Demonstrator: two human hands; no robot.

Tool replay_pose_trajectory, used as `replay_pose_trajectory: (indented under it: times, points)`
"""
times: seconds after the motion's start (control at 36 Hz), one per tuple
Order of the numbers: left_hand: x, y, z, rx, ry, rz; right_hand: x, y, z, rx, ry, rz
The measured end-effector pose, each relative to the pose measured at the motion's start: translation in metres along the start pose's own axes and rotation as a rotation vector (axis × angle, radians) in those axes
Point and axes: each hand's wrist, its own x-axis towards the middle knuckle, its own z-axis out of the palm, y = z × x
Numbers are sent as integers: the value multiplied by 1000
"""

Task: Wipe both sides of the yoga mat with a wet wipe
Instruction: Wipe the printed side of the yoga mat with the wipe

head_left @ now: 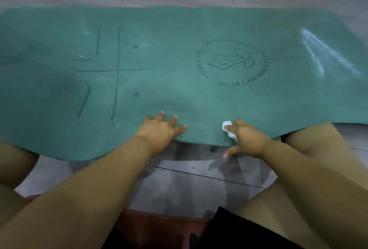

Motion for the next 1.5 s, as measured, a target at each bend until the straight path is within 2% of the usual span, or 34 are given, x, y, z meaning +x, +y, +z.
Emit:
replay_pose_trajectory:
  times: [0.06,0.19,0.31,0.5,0.69,0.81,0.92,1.11,1.19,1.31,1.5]
  points:
    - [-12,-13,-14,22,23,-22,0,-7,0,13,66,-27]
    - [-41,-40,-36,86,66,-84,4,-30,7,122,352,-49]
    - [-67,-60,-42,93,59,-113,6,-60,8,172,427,-109]
    - [-120,-74,-38,-13,16,-157,1,-98,21,119,399,-232]
    - [-153,-77,-28,-207,52,-235,-5,-121,29,97,304,-279]
    - [-151,-64,-22,-253,15,-241,-8,-119,30,128,219,-246]
    - [-136,-55,-14,-268,-40,-219,-6,-107,36,127,127,-136]
    - [-96,-45,13,-292,-238,-129,1,-94,42,180,-23,-73]
    - [-77,-47,18,-323,-281,-133,13,-91,40,200,-1,-76]
    - [-50,-61,21,-331,-209,-190,38,-86,33,101,78,-72]
    - [-2,-98,33,-343,-163,-305,89,-90,7,97,244,-9]
